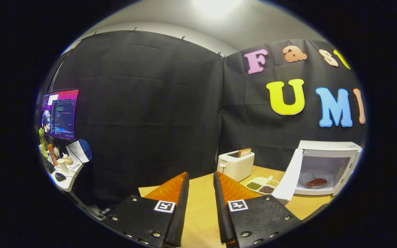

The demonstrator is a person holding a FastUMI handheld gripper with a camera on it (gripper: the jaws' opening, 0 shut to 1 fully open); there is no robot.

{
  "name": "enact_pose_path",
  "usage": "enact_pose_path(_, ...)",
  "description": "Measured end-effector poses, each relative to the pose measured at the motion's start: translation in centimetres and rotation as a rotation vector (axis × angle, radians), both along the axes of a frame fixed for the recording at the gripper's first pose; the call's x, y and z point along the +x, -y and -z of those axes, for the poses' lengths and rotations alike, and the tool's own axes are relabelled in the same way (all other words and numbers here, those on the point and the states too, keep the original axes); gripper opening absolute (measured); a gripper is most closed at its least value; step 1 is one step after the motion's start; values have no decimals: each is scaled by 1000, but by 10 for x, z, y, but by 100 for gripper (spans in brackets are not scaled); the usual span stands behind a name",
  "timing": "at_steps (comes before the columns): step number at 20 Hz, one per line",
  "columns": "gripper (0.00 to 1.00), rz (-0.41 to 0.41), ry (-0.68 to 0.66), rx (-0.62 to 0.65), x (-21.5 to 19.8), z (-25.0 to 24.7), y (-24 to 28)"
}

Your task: Open the microwave, put the food inside, and close the microwave door.

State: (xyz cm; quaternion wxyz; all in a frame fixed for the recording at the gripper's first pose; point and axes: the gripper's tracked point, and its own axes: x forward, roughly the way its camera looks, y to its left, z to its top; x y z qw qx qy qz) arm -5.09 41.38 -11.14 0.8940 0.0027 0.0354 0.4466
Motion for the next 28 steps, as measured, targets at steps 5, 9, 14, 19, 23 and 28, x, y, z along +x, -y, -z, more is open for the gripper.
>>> enact_pose_path(5,14,96,-83,-40,21,46,8)
enact_pose_path(9,5,185,-134,-40,44,72,31)
enact_pose_path(14,1,261,-94,-56,43,74,70)
enact_pose_path(19,1,411,-88,-74,72,74,138)
enact_pose_path(23,1,534,-104,-86,110,77,199)
enact_pose_path(28,1,694,-53,-121,164,77,268)
